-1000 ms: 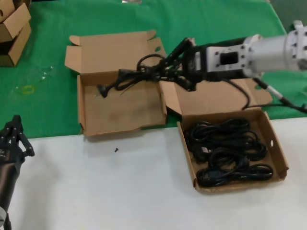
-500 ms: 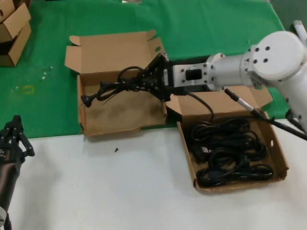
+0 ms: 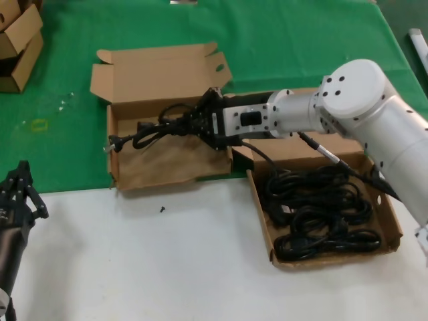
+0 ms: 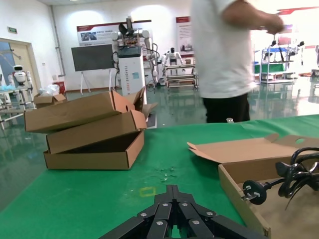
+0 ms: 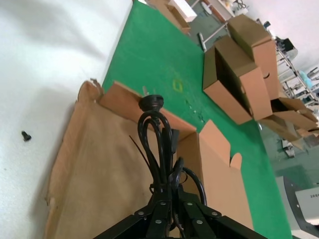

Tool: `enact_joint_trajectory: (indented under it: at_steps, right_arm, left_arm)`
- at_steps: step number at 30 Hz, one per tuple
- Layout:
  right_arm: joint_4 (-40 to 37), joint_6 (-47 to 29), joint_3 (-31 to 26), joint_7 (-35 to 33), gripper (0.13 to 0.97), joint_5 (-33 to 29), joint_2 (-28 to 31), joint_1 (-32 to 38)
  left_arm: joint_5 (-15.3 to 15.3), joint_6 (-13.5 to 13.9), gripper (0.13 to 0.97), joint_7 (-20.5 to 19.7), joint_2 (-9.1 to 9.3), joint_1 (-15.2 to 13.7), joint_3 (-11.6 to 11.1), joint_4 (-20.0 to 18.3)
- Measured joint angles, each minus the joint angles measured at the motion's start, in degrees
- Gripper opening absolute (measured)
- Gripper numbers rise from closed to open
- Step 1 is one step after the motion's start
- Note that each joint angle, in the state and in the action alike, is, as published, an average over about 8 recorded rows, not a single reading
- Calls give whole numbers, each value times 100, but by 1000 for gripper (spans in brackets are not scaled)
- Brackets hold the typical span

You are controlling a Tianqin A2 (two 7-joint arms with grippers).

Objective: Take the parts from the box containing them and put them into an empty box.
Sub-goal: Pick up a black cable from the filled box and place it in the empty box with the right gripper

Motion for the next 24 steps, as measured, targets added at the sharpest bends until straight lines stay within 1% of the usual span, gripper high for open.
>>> enact_joint_trajectory:
  at_steps: [7,12,19,23,24]
  right_arm:
    - [-675,184,80,-571,159,82,-244,177]
    - [-939,256,126,-811,168,117,-332,235]
    - [-869,266,151,-813,228,131,-315,172]
    - [-614,226,134,-608,228,98,-218,80]
    - [-515,208,124,-525,245,83,-177,47]
  left_arm:
    - [0,0,142,0,0,0,0,0]
    - [0,0,142,0,0,0,0,0]
    - [0,0,142,0,0,0,0,0]
    - [0,0,142,0,0,0,0,0]
    - [0,0,142,0,0,0,0,0]
